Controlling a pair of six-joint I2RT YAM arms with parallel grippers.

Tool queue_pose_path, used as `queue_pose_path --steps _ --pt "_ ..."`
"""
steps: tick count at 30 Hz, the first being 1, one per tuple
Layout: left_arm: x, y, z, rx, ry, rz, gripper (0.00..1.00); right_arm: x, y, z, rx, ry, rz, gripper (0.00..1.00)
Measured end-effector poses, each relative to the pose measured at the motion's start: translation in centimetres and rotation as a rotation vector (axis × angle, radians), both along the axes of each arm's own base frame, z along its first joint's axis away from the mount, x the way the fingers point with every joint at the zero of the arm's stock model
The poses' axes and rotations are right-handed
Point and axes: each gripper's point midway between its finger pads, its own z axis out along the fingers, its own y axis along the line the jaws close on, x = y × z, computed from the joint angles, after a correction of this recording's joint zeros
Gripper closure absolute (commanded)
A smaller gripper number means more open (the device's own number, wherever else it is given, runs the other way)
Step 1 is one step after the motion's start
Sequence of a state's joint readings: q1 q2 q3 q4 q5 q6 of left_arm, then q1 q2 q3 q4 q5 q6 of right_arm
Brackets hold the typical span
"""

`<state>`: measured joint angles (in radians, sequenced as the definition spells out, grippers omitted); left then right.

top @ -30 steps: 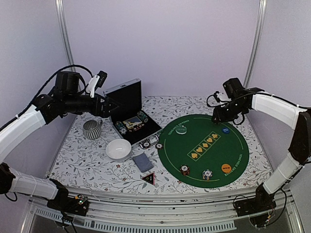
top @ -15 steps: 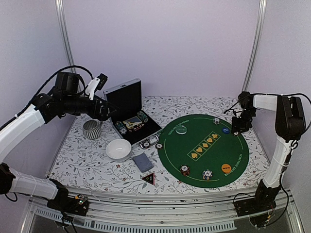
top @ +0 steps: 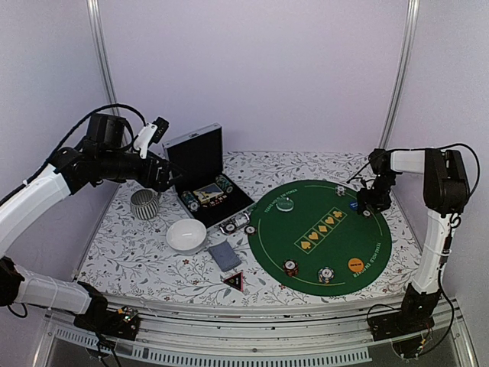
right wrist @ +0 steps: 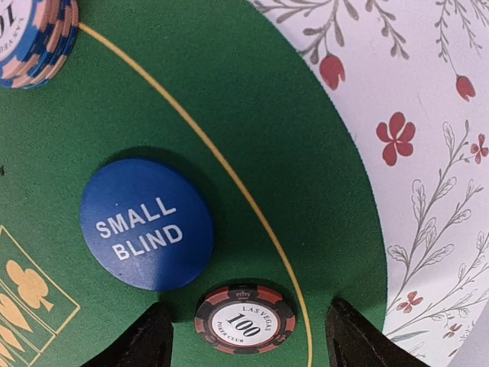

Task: Distribute texas hold em gaming equipment
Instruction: Place the poker chip in the small blind area.

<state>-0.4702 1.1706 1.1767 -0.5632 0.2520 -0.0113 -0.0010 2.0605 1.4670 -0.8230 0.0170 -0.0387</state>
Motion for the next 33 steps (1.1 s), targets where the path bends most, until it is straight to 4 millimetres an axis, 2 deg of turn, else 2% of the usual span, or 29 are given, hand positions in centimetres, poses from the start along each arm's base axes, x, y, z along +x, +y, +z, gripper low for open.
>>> queue_pose_path --steps 6,8,13,15,20,22,28,30,33 --pt "0.0 0.0 0.0 0.000 0.001 0.001 0.02 0.0 -0.3 0.8 -0.018 -0.012 0.000 0.01" --pt "0.0 0.0 0.0 0.000 0.001 0.001 0.02 0.3 -0.3 2.1 -0.025 -0.040 0.001 0.01" --pt "0.0 0.0 0.0 -0.006 0.007 0.007 0.02 1.5 1.4 8.7 -0.053 -0.205 0.043 0.01" --pt "0.0 0.1 0.0 -0.009 0.011 0.012 0.02 1.8 3.3 11.8 -0.059 -0.296 0.087 0.01" --pt "0.1 0.1 -0.2 -0.020 0.026 0.028 0.02 1.4 9.9 19.7 0.015 -0.557 0.250 0.01" --pt "0.1 0.2 -0.4 -0.023 0.035 0.040 0.02 0.2 12.1 22.9 0.094 -0.680 0.322 0.01" --pt "0.4 0.6 -1.5 -0.027 0.077 0.090 0.02 -4.7 13.1 31.3 0.243 -1.077 0.430 0.01" --pt "0.5 0.7 -1.9 -0.027 0.091 0.101 0.02 -6.1 13.6 32.7 0.279 -1.163 0.466 0.01" --pt "0.9 0.7 -2.9 -0.020 0.124 0.125 0.02 -7.2 14.2 33.1 0.319 -1.219 0.505 0.01"
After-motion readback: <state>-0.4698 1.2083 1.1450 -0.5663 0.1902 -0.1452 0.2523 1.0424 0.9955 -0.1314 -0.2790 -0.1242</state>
